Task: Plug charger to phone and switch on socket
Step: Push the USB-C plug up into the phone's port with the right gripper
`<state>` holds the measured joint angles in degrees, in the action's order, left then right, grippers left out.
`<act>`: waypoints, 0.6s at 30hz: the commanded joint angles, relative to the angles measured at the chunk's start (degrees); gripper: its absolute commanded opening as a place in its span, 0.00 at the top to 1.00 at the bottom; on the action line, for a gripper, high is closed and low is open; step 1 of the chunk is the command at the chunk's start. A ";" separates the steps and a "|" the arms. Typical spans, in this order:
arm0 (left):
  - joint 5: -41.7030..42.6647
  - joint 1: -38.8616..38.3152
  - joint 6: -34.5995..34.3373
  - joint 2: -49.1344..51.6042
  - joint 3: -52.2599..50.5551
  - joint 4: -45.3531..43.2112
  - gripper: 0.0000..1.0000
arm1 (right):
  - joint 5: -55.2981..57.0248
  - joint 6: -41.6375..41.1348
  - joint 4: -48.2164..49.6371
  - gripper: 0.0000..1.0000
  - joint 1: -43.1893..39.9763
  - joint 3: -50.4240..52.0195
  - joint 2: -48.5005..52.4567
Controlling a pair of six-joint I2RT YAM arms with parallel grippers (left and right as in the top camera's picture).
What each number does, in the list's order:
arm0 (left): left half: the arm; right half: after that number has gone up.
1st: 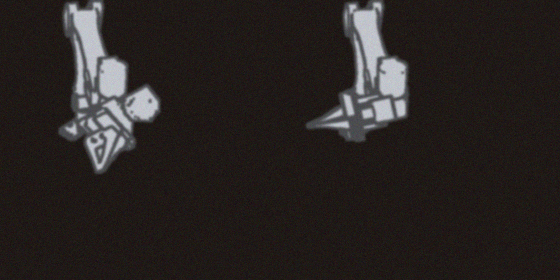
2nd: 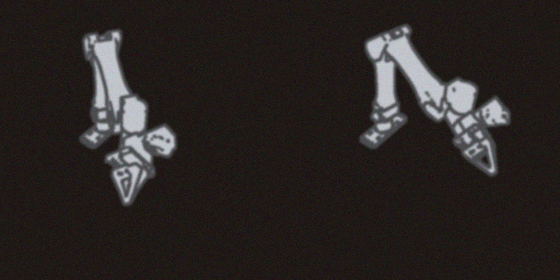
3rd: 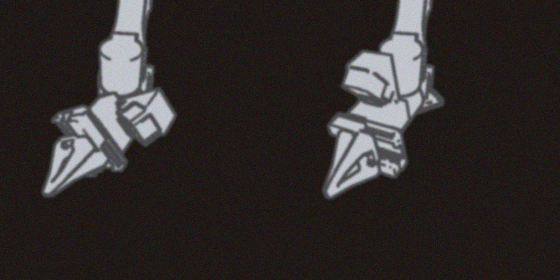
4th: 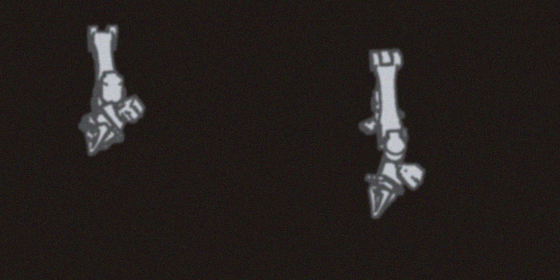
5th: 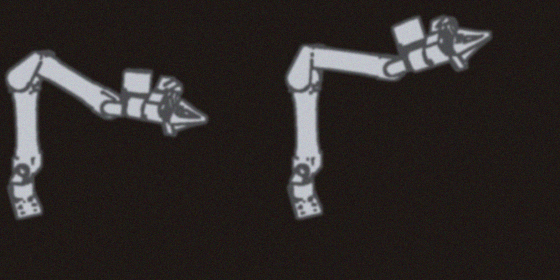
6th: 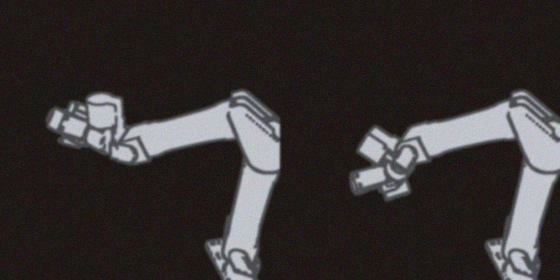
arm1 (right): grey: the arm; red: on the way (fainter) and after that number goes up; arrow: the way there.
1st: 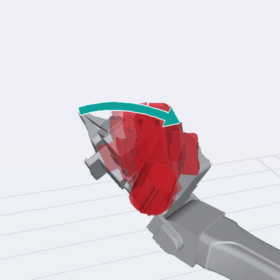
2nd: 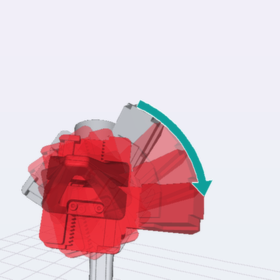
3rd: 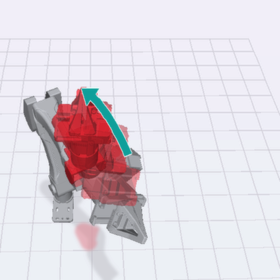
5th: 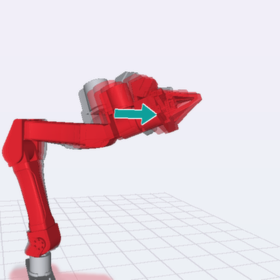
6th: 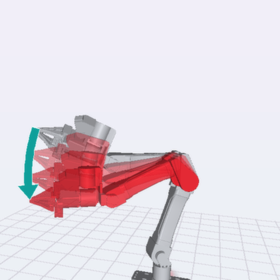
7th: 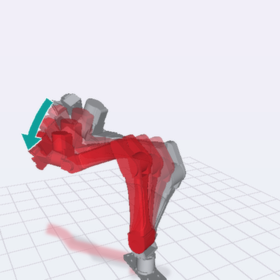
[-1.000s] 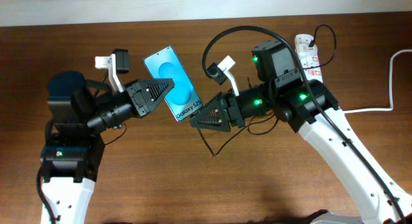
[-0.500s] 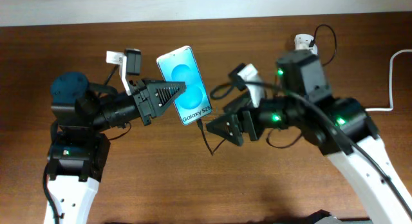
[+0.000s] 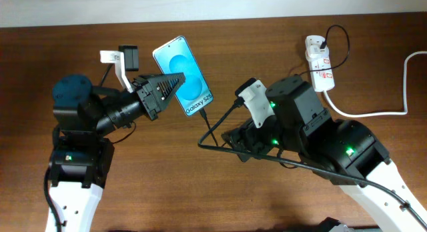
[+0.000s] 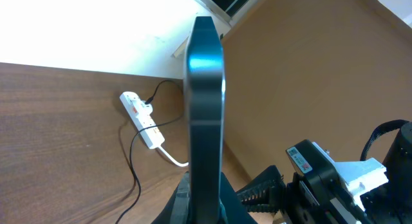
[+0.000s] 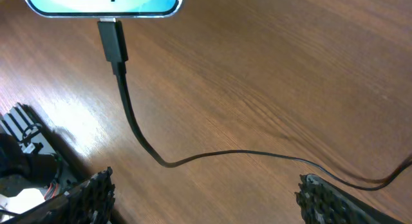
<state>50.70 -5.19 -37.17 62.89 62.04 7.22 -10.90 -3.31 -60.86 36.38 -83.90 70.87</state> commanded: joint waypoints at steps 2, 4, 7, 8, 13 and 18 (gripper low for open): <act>0.48 -0.02 -0.57 -0.76 0.87 -0.57 1.00 | -1.25 -1.68 0.17 0.02 0.37 -0.42 -0.22; 0.48 -0.02 -0.57 -0.76 0.90 -0.55 1.00 | -2.19 -1.68 0.20 0.02 0.37 -0.44 -0.22; 0.50 -0.02 -0.59 -0.76 0.90 -0.55 1.00 | -2.62 -1.68 0.44 0.01 0.37 -0.42 0.07; 0.50 -0.02 -0.59 -0.76 0.87 -0.52 1.00 | -2.62 -1.68 0.66 0.00 0.37 -0.42 0.33; 0.46 -0.02 -0.57 -0.76 0.87 0.79 1.00 | -3.93 -1.70 2.12 0.05 0.37 -0.42 1.92; -0.39 -0.02 -0.92 -0.76 0.87 1.01 1.00 | -7.98 -1.66 4.37 0.07 0.44 -0.42 1.99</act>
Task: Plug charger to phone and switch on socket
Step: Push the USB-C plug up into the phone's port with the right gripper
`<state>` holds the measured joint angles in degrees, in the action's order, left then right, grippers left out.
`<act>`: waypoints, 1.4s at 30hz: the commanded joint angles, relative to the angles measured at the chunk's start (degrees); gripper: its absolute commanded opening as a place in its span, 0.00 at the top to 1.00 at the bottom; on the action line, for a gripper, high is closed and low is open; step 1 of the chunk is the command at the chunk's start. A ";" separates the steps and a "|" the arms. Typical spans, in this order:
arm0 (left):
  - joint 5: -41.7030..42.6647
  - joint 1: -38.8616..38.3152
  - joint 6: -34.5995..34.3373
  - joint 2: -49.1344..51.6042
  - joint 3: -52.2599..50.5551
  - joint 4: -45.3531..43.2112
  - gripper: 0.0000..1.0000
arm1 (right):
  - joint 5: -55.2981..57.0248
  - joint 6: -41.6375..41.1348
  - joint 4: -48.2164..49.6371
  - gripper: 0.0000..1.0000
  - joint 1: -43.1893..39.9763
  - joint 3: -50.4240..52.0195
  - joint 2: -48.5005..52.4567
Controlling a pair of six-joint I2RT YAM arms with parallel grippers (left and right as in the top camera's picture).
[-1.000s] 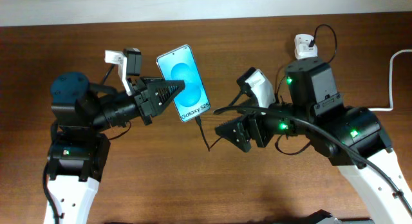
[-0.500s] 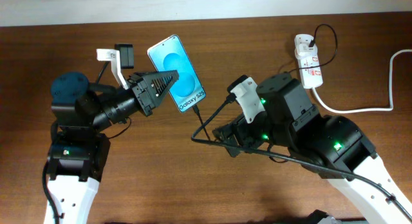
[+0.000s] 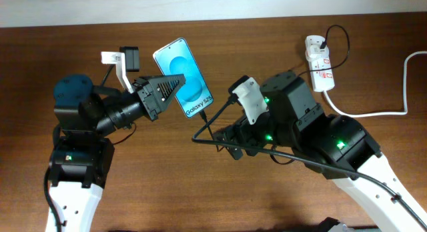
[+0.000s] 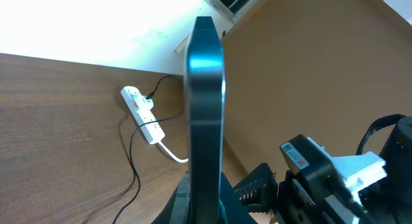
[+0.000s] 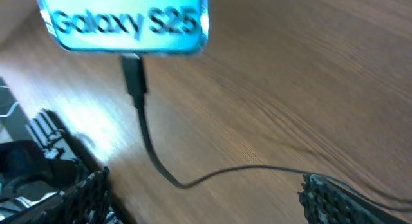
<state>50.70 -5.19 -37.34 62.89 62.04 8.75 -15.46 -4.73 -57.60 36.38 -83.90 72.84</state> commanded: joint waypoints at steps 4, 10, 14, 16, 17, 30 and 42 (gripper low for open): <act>-5.16 -0.02 -5.51 -0.76 0.87 0.13 1.00 | -5.53 -0.22 2.27 0.12 0.44 -0.42 0.39; -8.28 -0.02 -9.75 -0.76 0.90 -0.13 1.00 | -8.15 1.49 5.11 0.17 0.44 -0.42 3.23; -10.12 -0.02 -13.53 -0.76 0.87 0.55 1.00 | -8.13 1.49 8.37 0.25 0.44 -0.42 5.01; -10.27 -0.02 -14.53 -0.76 0.87 0.74 1.00 | -8.13 1.49 9.66 0.37 0.44 -0.42 5.29; -10.27 -0.02 -14.53 -0.76 0.87 0.76 1.00 | -8.11 1.49 9.73 0.47 0.42 -0.42 5.38; -10.05 -0.02 -15.67 -0.76 0.87 4.61 1.00 | -9.99 1.42 13.99 0.96 0.42 -0.42 8.61; -7.02 -0.07 -13.97 -0.76 0.87 5.44 1.00 | -10.08 1.25 16.04 0.87 0.42 -0.42 9.29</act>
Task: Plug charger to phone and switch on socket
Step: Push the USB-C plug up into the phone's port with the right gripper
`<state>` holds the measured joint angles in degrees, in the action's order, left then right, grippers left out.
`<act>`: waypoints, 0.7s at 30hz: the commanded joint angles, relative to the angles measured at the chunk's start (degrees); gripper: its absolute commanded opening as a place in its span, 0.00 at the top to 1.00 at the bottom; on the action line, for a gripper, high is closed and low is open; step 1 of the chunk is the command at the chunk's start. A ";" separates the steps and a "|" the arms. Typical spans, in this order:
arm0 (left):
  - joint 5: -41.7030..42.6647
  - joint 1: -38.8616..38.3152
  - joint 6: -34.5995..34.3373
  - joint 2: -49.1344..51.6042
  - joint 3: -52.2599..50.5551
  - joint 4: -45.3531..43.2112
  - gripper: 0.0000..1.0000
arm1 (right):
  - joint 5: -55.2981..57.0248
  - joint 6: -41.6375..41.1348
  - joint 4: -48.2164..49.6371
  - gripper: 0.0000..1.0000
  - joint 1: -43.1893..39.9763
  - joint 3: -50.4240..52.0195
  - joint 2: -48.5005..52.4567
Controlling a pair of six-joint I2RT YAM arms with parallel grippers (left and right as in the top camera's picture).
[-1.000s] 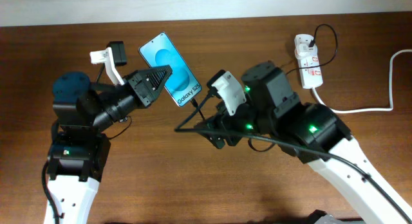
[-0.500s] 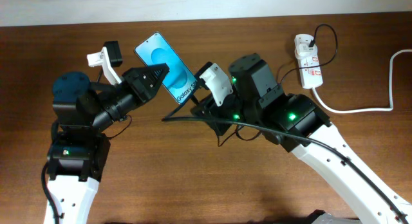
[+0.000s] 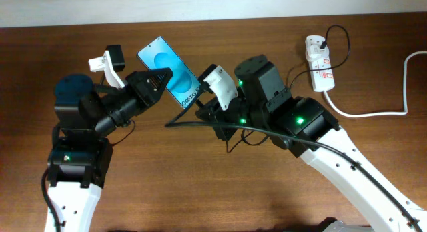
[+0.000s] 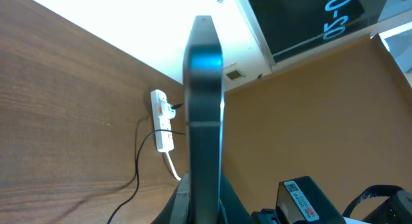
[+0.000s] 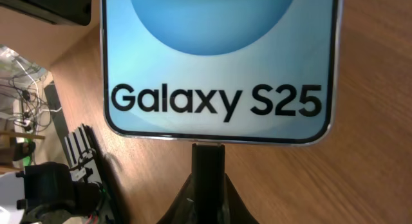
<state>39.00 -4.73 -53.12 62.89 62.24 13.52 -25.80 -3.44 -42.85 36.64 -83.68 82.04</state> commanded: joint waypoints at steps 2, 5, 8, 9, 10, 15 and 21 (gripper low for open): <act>4.68 -0.52 1.81 -0.76 0.68 0.68 1.00 | -0.81 -0.02 0.66 0.82 0.15 -0.63 0.09; 4.66 -0.52 1.79 -0.76 0.68 0.68 1.00 | -0.81 -0.02 0.15 0.67 0.15 -0.63 0.07; 2.69 -0.48 1.81 -0.76 0.68 0.63 1.00 | -2.14 -0.02 -1.36 0.43 0.15 -0.63 0.07; 2.05 -0.48 2.21 -0.76 0.68 0.66 1.00 | -2.29 -0.02 -1.55 0.41 0.15 -0.63 -0.02; 1.62 -0.48 3.76 -0.76 0.68 0.57 1.00 | -2.51 -0.02 -1.90 0.36 0.15 -0.66 -0.24; -1.33 -0.48 6.54 -0.76 0.68 0.48 1.00 | -2.47 0.02 -3.52 0.24 0.09 -0.66 -2.82; -3.87 -0.48 3.21 -0.74 0.68 -0.52 1.00 | -0.83 -0.02 -6.88 0.17 0.09 -0.66 -11.67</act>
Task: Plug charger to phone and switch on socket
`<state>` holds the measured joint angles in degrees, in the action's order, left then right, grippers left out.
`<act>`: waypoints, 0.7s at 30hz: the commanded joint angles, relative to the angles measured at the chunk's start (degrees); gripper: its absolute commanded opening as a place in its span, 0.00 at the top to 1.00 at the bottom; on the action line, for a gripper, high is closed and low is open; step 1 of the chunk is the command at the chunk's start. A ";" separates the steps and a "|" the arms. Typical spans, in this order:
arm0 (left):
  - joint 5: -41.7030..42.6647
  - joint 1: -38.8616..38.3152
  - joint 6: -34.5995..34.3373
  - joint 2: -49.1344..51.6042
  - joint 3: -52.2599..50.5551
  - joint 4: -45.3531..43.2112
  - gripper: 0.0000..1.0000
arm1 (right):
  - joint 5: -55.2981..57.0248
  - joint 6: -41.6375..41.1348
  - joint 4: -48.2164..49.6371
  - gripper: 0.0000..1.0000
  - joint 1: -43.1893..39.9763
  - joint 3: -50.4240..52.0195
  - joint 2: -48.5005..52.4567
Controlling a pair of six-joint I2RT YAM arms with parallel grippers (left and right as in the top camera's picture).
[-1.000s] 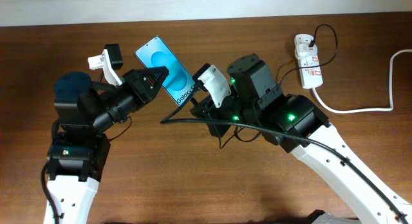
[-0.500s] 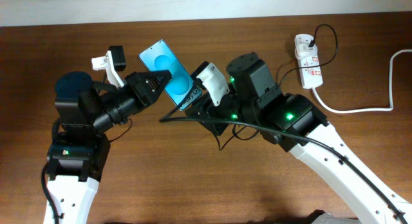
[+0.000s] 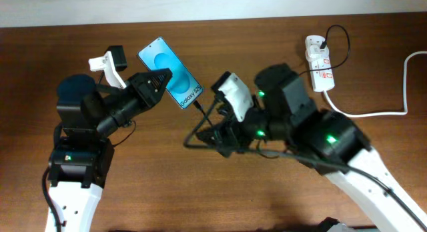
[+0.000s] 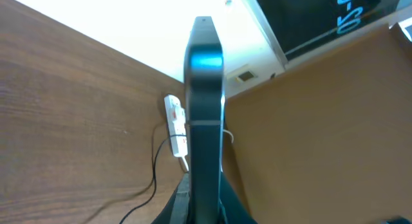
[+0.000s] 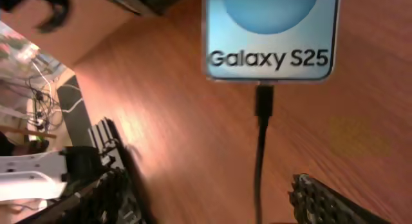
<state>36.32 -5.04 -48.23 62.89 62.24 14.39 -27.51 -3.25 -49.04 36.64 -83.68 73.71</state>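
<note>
The phone [image 3: 170,79], its blue screen reading Galaxy S25 [image 5: 270,40], is held off the table with my left gripper [image 3: 159,84] shut on it; the left wrist view shows it edge-on [image 4: 205,108] between the fingers. The black charger plug [image 5: 264,102] sits in the phone's bottom edge, and its cable [image 5: 259,166] hangs down from it. My right gripper [image 5: 206,185] is open just below, its fingers [image 5: 322,201] either side of the cable without touching it. The white socket strip [image 3: 319,62] lies at the far right with a black plug in it.
A white mains lead [image 3: 373,113] runs from the strip toward the right edge. The black cable loops over the wooden table [image 3: 167,185] under my right arm [image 3: 313,135]. The strip also shows far off in the left wrist view [image 4: 174,114].
My right gripper was shut on the plug at the phone's bottom edge; now it is open and drawn back, with the plug left in the phone. The left gripper keeps hold of the phone.
The plug was at the phone's bottom edge with my right gripper open and well back. Then the gripper was nearer. Then the phone stood higher and farther left, with the right gripper shut on the plug. Now that gripper is open and clear of it.
</note>
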 commanded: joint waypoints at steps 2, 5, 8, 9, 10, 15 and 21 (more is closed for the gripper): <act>0.57 -0.17 -1.68 -0.76 0.70 -2.36 1.00 | 6.73 -0.24 -2.25 0.16 0.09 -0.66 -6.86; 4.61 -0.17 -3.26 -0.98 0.70 -3.41 1.00 | 13.29 -3.34 -3.10 0.13 0.09 -0.66 -10.49; 10.71 -0.17 -10.08 -2.05 0.70 -8.74 1.00 | 13.53 -6.34 -3.26 0.12 0.09 -0.66 -10.99; 12.24 -0.17 -12.50 -2.73 0.70 -9.31 1.00 | 14.23 -7.63 -3.78 0.12 0.09 -0.66 -10.99; 13.05 -0.17 -14.03 -3.37 0.70 -9.27 1.00 | 14.97 -8.52 -4.33 0.12 0.09 -0.66 -11.02; 18.73 -0.20 -15.28 -8.57 0.70 -2.47 1.00 | 17.25 -12.31 -3.34 0.02 -0.02 -0.68 -15.96; 25.40 -0.24 -4.33 -1.95 0.70 6.08 1.00 | 27.36 -15.65 -5.64 0.02 0.00 -0.68 -28.41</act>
<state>56.42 -5.15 -56.64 56.58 62.24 20.51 -4.25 -17.39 -54.13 36.62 -83.83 46.00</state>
